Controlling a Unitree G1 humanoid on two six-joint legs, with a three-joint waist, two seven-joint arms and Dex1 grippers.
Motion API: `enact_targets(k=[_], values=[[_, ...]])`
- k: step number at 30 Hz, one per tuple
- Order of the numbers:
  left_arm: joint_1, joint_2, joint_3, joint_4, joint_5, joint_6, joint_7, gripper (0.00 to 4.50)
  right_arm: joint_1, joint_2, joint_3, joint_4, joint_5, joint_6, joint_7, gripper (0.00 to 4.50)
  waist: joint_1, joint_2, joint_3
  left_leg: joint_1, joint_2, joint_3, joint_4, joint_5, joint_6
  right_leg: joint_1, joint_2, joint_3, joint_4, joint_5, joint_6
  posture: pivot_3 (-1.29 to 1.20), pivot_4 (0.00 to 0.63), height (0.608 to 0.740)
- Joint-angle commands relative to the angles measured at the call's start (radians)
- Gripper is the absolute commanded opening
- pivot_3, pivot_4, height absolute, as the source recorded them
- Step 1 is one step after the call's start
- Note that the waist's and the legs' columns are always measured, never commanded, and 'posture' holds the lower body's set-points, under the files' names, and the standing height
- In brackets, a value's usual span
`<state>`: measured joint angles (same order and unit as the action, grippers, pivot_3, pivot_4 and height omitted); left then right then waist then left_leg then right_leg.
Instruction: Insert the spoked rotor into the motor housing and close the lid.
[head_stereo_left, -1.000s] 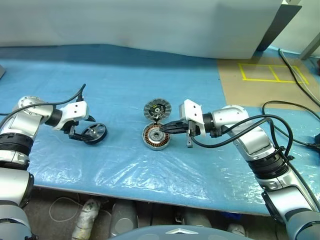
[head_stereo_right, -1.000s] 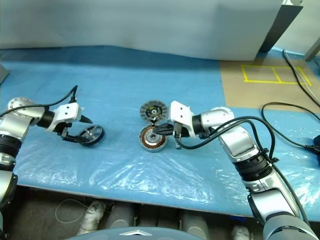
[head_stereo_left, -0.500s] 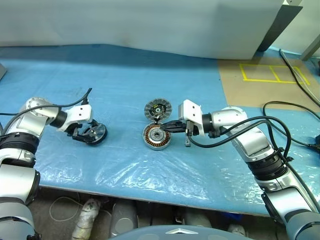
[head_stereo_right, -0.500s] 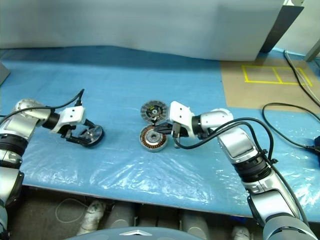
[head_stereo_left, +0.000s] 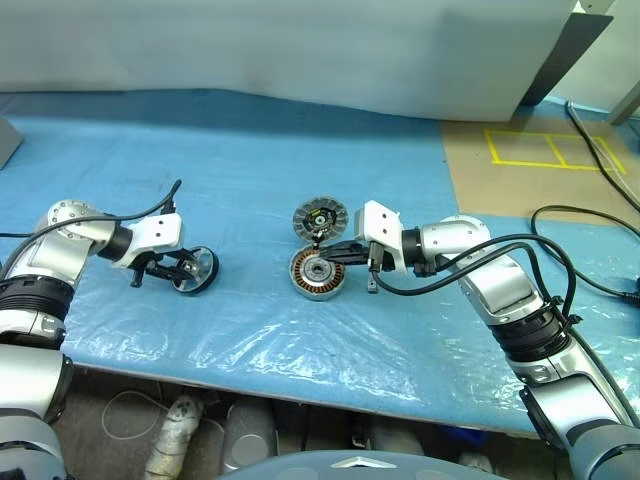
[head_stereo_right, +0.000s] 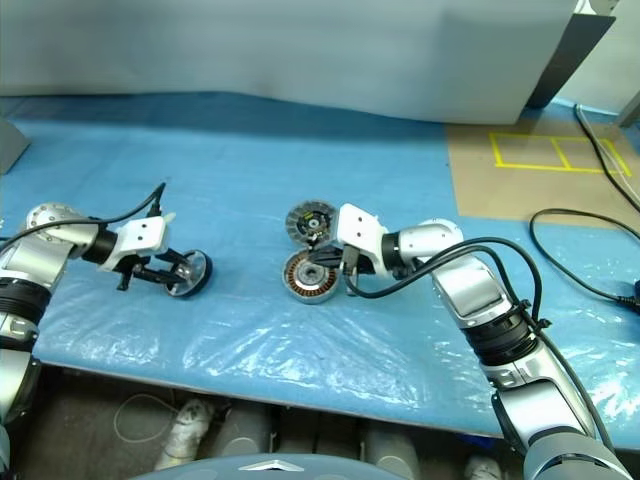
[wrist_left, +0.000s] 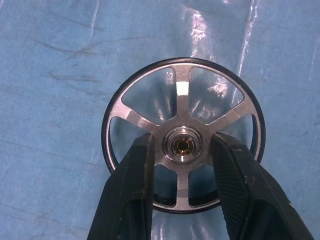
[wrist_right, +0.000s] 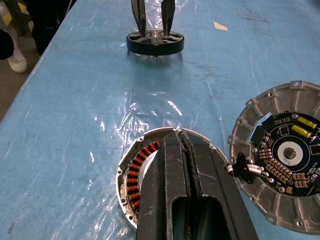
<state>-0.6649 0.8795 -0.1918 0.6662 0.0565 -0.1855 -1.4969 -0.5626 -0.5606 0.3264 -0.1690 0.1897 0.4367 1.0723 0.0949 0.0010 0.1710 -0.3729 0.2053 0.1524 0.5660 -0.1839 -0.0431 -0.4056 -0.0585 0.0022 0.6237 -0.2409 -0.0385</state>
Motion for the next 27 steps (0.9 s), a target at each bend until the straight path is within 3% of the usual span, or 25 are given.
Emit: enact_targets(k=[1, 6, 12, 19, 23, 27], values=[[0.035, -0.009, -0.013, -0.014, 0.004, 0.015, 0.004, 1.33, -0.003, 0.000, -0.014, -0.021, 0.006, -0.007, -0.003, 0.00, 0.000, 0.000, 0.000, 0.000, 0.000, 0.000, 0.000, 0.000, 0.000, 0.000, 0.000, 0.000, 0.000, 0.000, 0.000, 0.00, 0.150, 0.740], [0.001, -0.017, 0.045, -0.076, -0.080, 0.065, -0.021, 1.33, -0.006, 0.001, -0.070, -0.049, 0.074, 0.060, -0.009, 0.00, 0.002, 0.000, 0.000, 0.000, 0.000, 0.000, 0.000, 0.000, 0.000, 0.000, 0.000, 0.000, 0.000, 0.000, 0.000, 0.00, 0.150, 0.740], [0.027, -0.035, 0.137, -0.416, -0.353, 0.431, -0.079, 1.33, 0.048, -0.042, -0.154, -0.101, 0.134, 0.124, -0.028, 0.00, 0.006, -0.004, 0.002, -0.005, 0.001, -0.001, 0.003, 0.000, 0.000, -0.002, 0.000, -0.002, 0.000, 0.000, 0.000, 0.00, 0.150, 0.740], [0.054, -0.093, 0.098, -0.618, -0.403, 0.518, -0.027, 1.33, 0.131, -0.057, -0.189, -0.109, 0.135, 0.155, -0.095, 0.00, -0.002, -0.003, 0.002, -0.003, 0.001, 0.000, -0.001, 0.000, 0.000, -0.003, 0.002, -0.001, 0.000, 0.000, -0.001, 0.00, 0.150, 0.740], [0.008, -0.224, 0.058, -0.581, -0.356, 0.473, 0.086, 1.33, 0.151, -0.053, -0.183, -0.115, 0.125, 0.157, -0.132, 0.00, 0.005, -0.003, 0.002, -0.004, 0.000, 0.000, 0.001, 0.000, 0.000, -0.002, 0.000, -0.002, -0.001, 0.000, -0.001, 0.00, 0.150, 0.740], [0.010, -0.287, 0.027, -0.544, -0.344, 0.460, 0.112, 1.33, 0.163, -0.052, -0.190, -0.127, 0.130, 0.167, -0.165, 0.00, -0.003, -0.003, 0.002, -0.005, 0.000, -0.001, 0.004, 0.000, 0.000, -0.002, 0.000, -0.001, -0.001, 0.000, 0.000, 0.00, 0.150, 0.740]])
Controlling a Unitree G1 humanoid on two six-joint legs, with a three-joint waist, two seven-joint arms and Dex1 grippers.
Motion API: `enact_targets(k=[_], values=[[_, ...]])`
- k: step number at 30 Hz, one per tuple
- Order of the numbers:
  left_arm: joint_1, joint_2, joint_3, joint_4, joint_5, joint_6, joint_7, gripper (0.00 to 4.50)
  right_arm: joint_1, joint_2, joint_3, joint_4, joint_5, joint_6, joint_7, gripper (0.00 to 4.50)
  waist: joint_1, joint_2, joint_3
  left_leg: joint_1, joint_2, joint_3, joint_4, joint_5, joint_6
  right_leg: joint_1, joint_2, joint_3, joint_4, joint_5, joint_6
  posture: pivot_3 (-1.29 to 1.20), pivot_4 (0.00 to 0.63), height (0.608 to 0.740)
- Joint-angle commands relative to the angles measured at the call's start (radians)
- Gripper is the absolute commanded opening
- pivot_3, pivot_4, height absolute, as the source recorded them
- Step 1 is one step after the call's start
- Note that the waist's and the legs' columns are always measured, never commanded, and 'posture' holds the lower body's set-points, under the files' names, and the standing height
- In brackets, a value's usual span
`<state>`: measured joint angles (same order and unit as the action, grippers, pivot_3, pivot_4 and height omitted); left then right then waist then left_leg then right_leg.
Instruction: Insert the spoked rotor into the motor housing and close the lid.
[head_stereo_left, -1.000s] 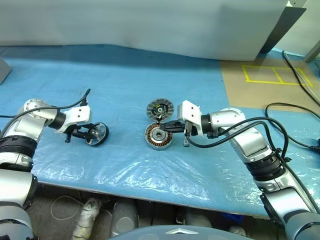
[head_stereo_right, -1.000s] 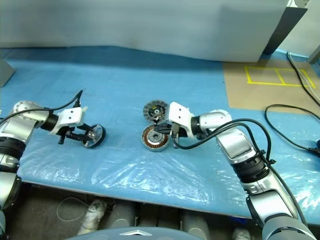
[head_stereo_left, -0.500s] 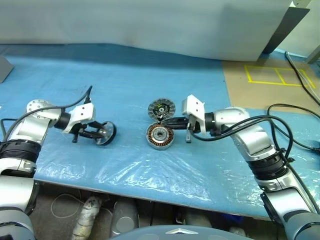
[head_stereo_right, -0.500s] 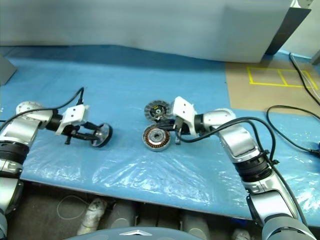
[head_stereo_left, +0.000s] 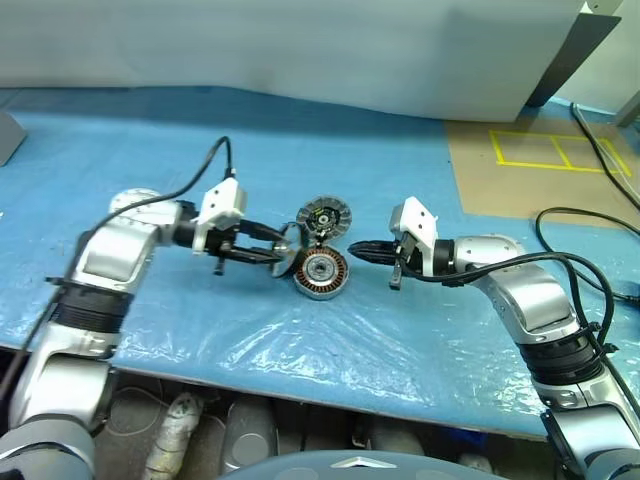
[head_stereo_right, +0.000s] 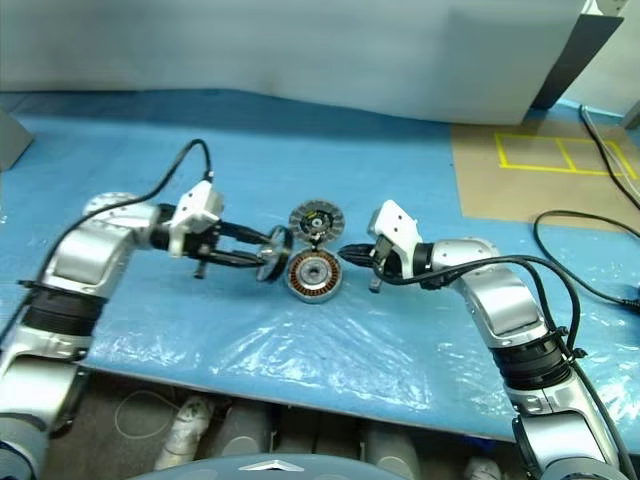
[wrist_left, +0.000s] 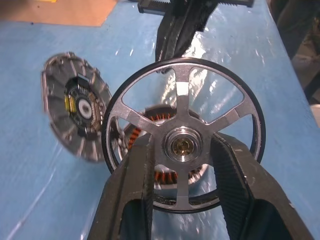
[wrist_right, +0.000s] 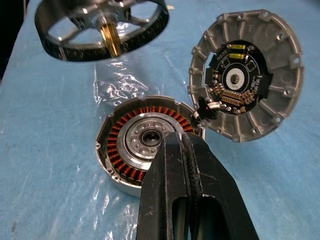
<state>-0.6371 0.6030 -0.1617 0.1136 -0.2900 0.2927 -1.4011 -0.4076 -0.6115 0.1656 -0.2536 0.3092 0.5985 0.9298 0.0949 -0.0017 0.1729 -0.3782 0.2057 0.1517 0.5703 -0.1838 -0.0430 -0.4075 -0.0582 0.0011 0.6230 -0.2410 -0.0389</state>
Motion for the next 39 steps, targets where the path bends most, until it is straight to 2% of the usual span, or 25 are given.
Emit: enact_targets(k=[1, 5, 13, 20, 26, 39], values=[[-0.017, -0.023, -0.017, 0.030, 0.021, -0.042, 0.025, 1.33, 0.014, -0.003, -0.031, -0.044, 0.008, 0.006, -0.031, 0.00, -0.004, 0.000, 0.000, 0.000, 0.000, 0.000, 0.000, 0.000, 0.000, 0.000, 0.001, 0.000, 0.000, 0.000, 0.000, 0.00, 0.150, 0.740], [-0.025, -0.054, -0.053, 0.121, 0.073, -0.095, 0.052, 1.33, 0.041, -0.013, -0.035, -0.064, 0.008, 0.008, -0.056, 0.00, -0.002, 0.000, 0.000, 0.001, 0.001, 0.000, -0.001, 0.000, 0.000, 0.000, 0.001, 0.000, 0.000, 0.000, 0.000, 0.00, 0.150, 0.740], [-0.045, -0.085, -0.065, 0.201, 0.090, -0.123, 0.061, 1.33, 0.071, -0.021, -0.030, -0.087, 0.005, 0.012, -0.086, 0.00, 0.000, 0.000, 0.000, 0.001, 0.000, -0.001, -0.001, 0.000, 0.000, 0.000, 0.001, 0.000, 0.000, 0.000, 0.000, 0.00, 0.150, 0.740], [-0.031, -0.072, -0.095, 0.176, 0.110, -0.136, 0.019, 1.33, 0.070, -0.016, -0.017, -0.076, -0.001, 0.006, -0.102, 0.00, 0.000, 0.000, 0.000, 0.001, 0.000, -0.001, 0.000, 0.000, 0.000, 0.000, 0.001, 0.000, 0.000, 0.000, 0.000, 0.00, 0.150, 0.740], [-0.014, -0.063, -0.091, 0.093, 0.067, -0.083, -0.021, 1.33, 0.065, -0.002, -0.002, -0.066, -0.009, 0.001, -0.109, 0.00, -0.001, 0.000, 0.000, 0.001, 0.000, -0.001, -0.001, 0.000, 0.000, 0.000, 0.001, 0.000, 0.000, 0.000, 0.000, 0.00, 0.150, 0.740], [-0.041, -0.096, -0.104, 0.192, 0.143, -0.137, 0.059, 1.33, 0.071, 0.003, -0.001, -0.053, -0.025, -0.005, -0.115, 0.00, 0.001, 0.000, 0.000, 0.002, 0.000, -0.001, 0.000, 0.000, 0.000, 0.001, 0.000, 0.000, 0.000, 0.000, 0.000, 0.00, 0.150, 0.740]])
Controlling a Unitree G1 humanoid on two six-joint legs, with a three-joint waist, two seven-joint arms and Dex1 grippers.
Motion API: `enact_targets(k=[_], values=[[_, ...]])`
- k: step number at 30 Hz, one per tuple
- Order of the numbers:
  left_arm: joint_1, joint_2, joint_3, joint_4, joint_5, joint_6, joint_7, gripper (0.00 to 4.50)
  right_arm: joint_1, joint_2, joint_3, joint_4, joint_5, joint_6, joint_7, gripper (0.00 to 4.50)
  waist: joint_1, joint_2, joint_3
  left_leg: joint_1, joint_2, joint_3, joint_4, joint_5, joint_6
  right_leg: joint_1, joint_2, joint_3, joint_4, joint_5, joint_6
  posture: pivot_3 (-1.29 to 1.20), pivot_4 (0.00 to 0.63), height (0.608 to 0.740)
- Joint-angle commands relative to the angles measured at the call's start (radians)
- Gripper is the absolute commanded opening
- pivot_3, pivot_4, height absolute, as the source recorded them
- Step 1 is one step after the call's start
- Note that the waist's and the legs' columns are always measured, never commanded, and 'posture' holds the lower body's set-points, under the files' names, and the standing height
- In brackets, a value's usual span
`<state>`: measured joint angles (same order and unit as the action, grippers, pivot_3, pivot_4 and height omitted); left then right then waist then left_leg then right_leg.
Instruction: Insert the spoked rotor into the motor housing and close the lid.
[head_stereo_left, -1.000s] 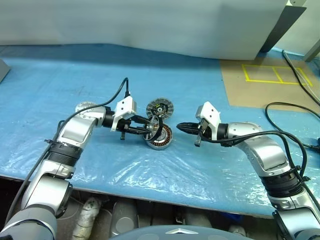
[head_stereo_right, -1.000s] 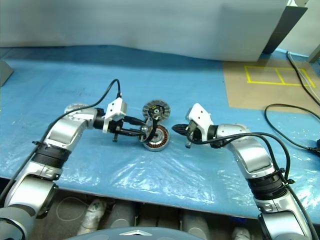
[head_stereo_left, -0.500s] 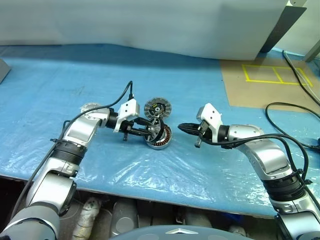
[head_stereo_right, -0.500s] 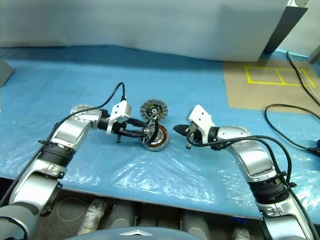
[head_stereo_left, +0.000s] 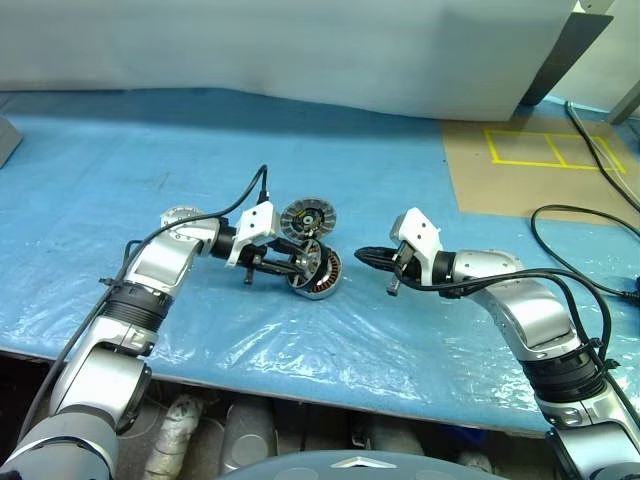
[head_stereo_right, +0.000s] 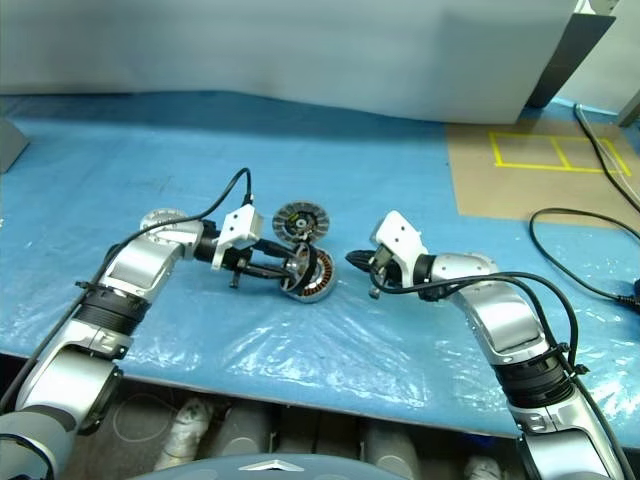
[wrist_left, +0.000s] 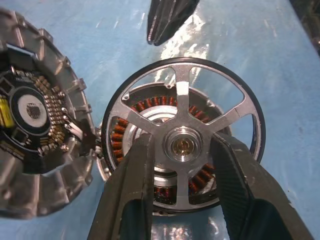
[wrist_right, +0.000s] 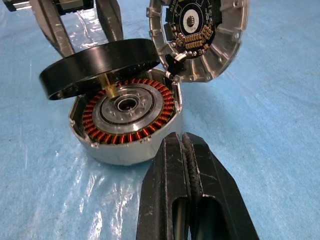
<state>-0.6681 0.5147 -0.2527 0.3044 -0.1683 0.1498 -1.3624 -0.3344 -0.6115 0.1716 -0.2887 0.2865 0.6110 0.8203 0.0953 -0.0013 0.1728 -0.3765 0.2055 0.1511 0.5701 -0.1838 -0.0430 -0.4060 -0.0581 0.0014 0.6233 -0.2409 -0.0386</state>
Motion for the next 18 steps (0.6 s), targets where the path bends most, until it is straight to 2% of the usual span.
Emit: enact_targets(k=[1, 7, 15, 18], values=[[-0.008, -0.007, -0.018, -0.002, 0.026, 0.001, 0.020, 1.33, -0.002, 0.003, -0.007, -0.019, -0.003, -0.017, -0.006, 0.00, 0.001, 0.000, 0.000, 0.000, 0.000, 0.000, 0.000, 0.000, 0.000, 0.000, 0.000, 0.000, 0.000, 0.000, 0.000, 0.00, 0.150, 0.740], [0.001, -0.001, -0.023, -0.035, 0.012, 0.020, -0.006, 1.33, 0.000, 0.006, -0.008, -0.020, -0.008, -0.016, -0.010, 0.00, 0.001, 0.000, 0.000, 0.000, 0.000, 0.000, 0.000, 0.000, 0.000, 0.000, 0.000, 0.000, 0.000, 0.000, 0.000, 0.00, 0.150, 0.740], [-0.006, 0.006, -0.017, -0.044, 0.020, 0.033, 0.008, 3.89, -0.008, 0.015, -0.005, -0.004, -0.015, -0.019, -0.014, 0.00, 0.000, 0.000, 0.000, 0.000, 0.000, 0.000, -0.001, 0.000, 0.000, 0.000, 0.000, 0.000, 0.000, 0.000, 0.000, 0.00, 0.150, 0.740], [-0.025, 0.003, -0.001, -0.039, 0.010, 0.049, 0.020, 3.89, -0.009, 0.019, -0.005, -0.001, -0.016, -0.020, -0.014, 0.00, 0.000, 0.000, 0.000, 0.000, 0.000, 0.000, -0.001, 0.000, 0.000, 0.000, 0.000, 0.000, 0.000, 0.000, 0.000, 0.00, 0.150, 0.740]])
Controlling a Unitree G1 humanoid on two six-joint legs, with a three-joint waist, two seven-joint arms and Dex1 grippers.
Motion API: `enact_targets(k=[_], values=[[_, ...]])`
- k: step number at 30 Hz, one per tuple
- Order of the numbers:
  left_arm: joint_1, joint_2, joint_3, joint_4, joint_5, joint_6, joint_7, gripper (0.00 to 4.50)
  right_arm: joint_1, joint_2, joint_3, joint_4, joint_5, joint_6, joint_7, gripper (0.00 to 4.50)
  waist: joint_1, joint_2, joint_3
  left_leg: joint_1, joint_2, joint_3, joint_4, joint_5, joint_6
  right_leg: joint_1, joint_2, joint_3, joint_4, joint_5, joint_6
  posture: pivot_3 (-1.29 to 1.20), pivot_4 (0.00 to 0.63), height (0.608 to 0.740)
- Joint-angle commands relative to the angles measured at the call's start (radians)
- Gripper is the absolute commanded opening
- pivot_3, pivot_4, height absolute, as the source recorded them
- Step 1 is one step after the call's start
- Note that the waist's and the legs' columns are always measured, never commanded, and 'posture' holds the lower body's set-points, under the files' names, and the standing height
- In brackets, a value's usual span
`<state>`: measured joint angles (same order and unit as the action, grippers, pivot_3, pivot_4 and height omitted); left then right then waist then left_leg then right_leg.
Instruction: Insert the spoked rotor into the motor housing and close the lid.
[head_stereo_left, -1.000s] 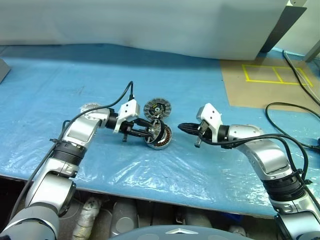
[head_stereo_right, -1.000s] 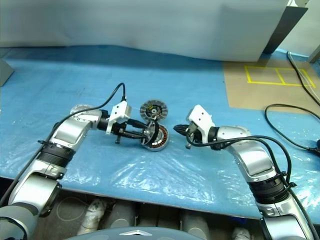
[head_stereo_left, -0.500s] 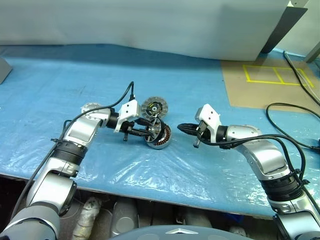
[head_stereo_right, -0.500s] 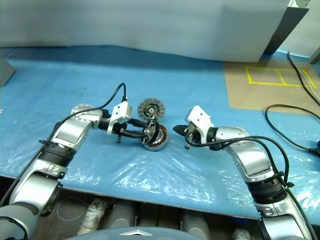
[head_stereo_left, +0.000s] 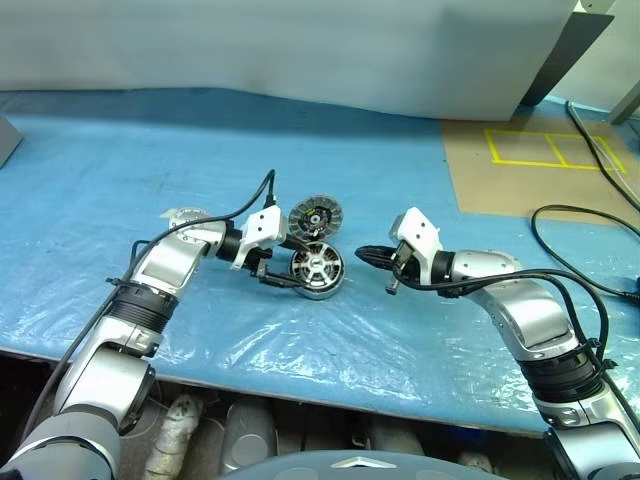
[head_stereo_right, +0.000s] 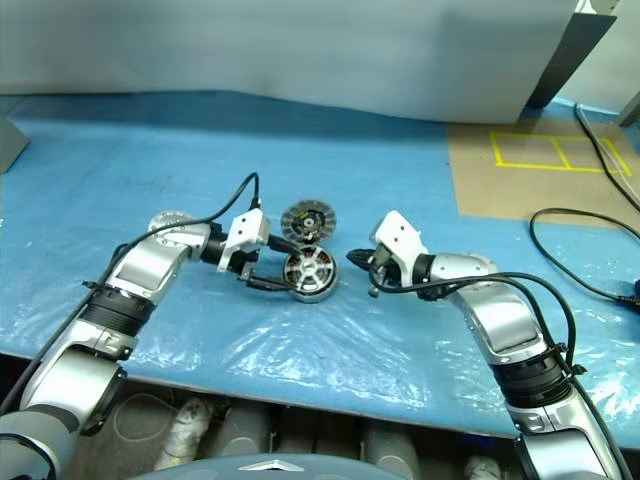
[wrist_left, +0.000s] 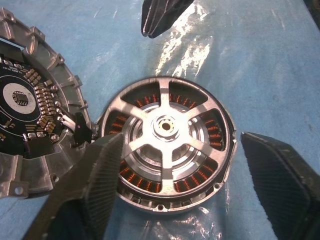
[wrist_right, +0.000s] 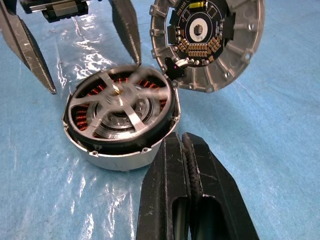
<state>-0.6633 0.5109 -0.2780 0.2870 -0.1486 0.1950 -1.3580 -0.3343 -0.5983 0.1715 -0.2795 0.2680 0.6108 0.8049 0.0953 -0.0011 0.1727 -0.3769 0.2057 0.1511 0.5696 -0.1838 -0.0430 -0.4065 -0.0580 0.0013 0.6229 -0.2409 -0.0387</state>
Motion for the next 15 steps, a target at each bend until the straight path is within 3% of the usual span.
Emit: enact_targets(k=[1, 9, 15], values=[[-0.034, 0.005, 0.030, -0.018, -0.008, -0.004, 0.024, 3.89, -0.009, 0.007, -0.006, -0.011, 0.003, -0.019, 0.001, 0.00, 0.000, 0.000, 0.000, 0.000, 0.000, 0.000, 0.000, 0.000, 0.000, 0.000, 0.000, 0.000, 0.000, 0.000, 0.000, 0.00, 0.150, 0.740], [-0.049, 0.028, 0.125, -0.113, -0.157, 0.164, 0.013, 3.89, -0.039, 0.032, -0.023, -0.027, 0.052, 0.002, 0.025, 0.00, -0.002, 0.000, 0.000, 0.000, 0.000, 0.000, 0.000, 0.000, 0.000, 0.000, 0.000, 0.000, 0.000, 0.000, 0.000, 0.00, 0.150, 0.740], [0.012, 0.064, 0.192, -0.087, -0.152, 0.142, 0.097, 3.89, -0.126, 0.089, 0.052, 0.039, 0.051, -0.017, 0.077, 0.00, -0.006, 0.001, 0.000, 0.000, 0.000, 0.000, -0.001, 0.000, 0.000, -0.001, 0.000, 0.000, 0.000, 0.000, 0.000, 0.00, 0.150, 0.740]])
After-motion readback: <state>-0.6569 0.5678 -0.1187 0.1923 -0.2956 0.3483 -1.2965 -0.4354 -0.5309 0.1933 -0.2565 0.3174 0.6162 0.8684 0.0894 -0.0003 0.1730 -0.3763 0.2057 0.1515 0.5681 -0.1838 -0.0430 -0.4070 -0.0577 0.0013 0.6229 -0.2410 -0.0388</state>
